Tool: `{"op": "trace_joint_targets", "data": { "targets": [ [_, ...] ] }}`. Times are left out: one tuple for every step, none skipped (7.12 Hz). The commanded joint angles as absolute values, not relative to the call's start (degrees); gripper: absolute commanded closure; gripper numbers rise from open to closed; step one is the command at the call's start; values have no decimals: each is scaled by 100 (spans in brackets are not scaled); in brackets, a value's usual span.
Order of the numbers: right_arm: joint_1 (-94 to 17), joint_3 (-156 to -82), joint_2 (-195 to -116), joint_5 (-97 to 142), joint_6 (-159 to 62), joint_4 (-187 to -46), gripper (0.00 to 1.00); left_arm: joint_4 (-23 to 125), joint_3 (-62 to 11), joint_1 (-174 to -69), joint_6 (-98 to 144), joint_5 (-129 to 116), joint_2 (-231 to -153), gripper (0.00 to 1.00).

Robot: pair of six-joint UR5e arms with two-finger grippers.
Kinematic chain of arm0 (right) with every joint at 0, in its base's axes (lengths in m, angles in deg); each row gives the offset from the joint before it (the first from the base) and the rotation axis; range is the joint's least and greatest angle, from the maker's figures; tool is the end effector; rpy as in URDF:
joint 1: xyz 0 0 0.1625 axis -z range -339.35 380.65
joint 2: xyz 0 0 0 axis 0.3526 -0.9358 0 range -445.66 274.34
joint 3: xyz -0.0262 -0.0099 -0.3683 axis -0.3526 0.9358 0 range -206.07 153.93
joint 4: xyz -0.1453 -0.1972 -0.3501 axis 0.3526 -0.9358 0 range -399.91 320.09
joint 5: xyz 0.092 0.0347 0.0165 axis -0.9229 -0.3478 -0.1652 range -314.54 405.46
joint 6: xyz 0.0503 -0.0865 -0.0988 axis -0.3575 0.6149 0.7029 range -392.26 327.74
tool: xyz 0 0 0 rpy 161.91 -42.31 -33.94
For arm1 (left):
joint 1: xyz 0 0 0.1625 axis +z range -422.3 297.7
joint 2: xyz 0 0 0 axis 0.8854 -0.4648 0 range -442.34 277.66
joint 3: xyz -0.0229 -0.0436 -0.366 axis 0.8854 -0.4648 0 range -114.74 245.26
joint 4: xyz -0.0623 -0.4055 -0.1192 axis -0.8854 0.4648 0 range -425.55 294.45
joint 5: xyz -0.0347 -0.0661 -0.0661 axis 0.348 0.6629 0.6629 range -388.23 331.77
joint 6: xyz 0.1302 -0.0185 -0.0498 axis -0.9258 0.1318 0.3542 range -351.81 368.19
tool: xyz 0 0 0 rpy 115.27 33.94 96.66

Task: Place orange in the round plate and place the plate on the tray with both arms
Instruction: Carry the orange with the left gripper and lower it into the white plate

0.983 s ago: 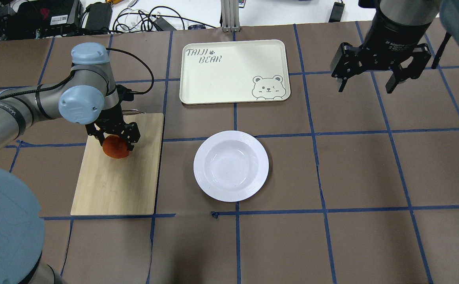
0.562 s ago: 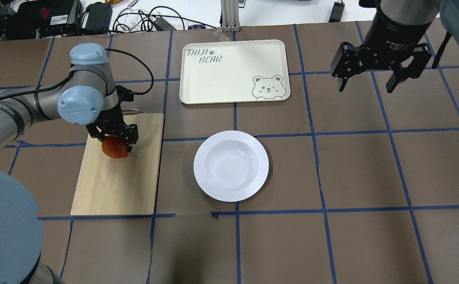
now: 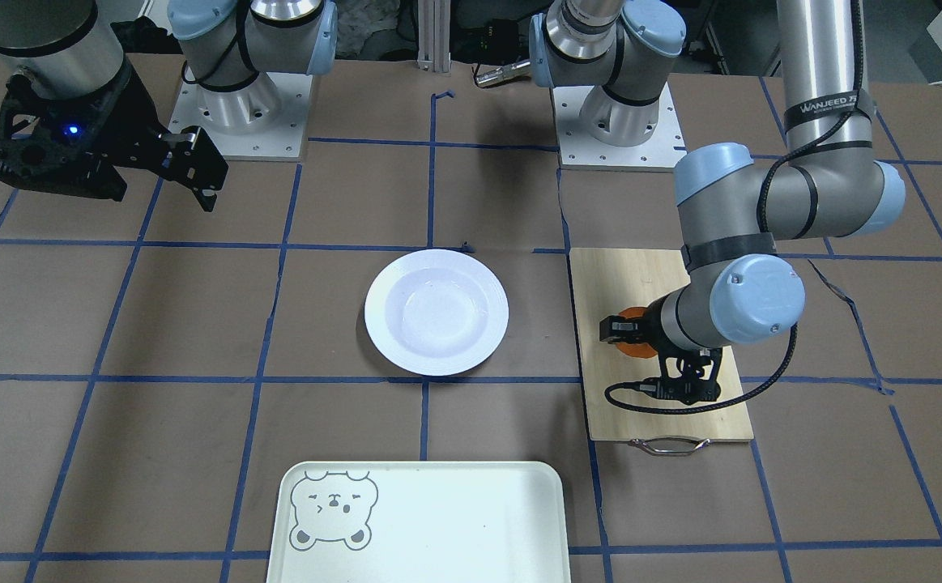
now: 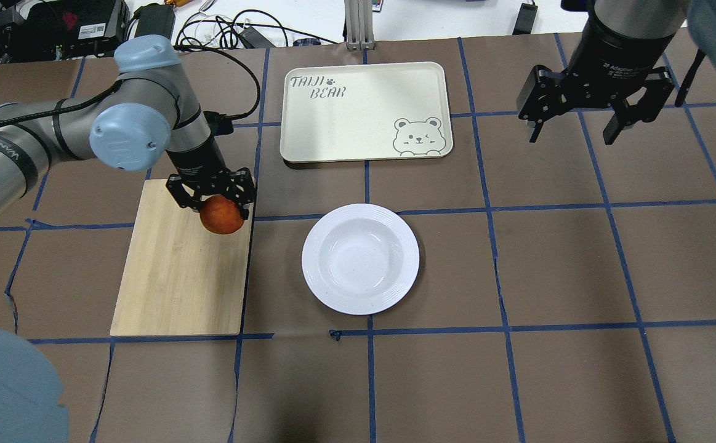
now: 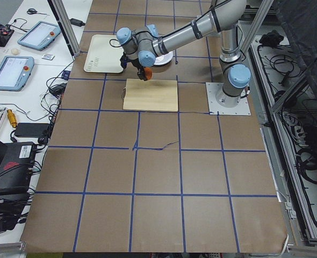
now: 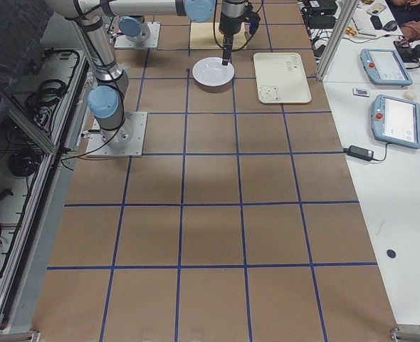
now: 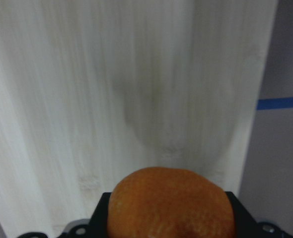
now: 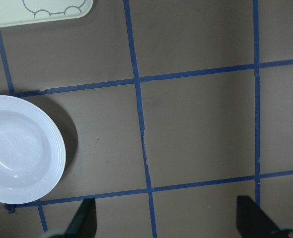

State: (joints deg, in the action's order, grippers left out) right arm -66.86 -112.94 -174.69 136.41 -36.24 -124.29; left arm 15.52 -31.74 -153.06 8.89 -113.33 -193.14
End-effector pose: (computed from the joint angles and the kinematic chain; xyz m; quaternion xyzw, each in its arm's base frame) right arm 0.1089 -0.5081 0.4007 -0.0562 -0.9979 -0.0302 0.0087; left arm -0.1525 -0.5372 0.1536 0.0064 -0.9856 -0.1644 0.0401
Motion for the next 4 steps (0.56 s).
{"op": "trace_joint_targets", "data": {
  "targets": [
    [-6593, -11290, -17461, 13651, -3718, -12455, 0, 1522, -3168, -16587, 2385, -10937, -19317, 85],
    [-6514, -11290, -17460, 13642, -3736, -12464, 0, 1443, -3203, -16871, 2758, -10596, -19439, 85],
    [-6409, -11299, -17417, 13642, -3684, -12455, 0, 1069, -3386, -16935, 2788, -10201, -19510, 85],
    [-6216, -11308, -17390, 13616, -3588, -12360, 0, 343, -3788, -16944, 2797, -10163, -19597, 85]
  ]
}}
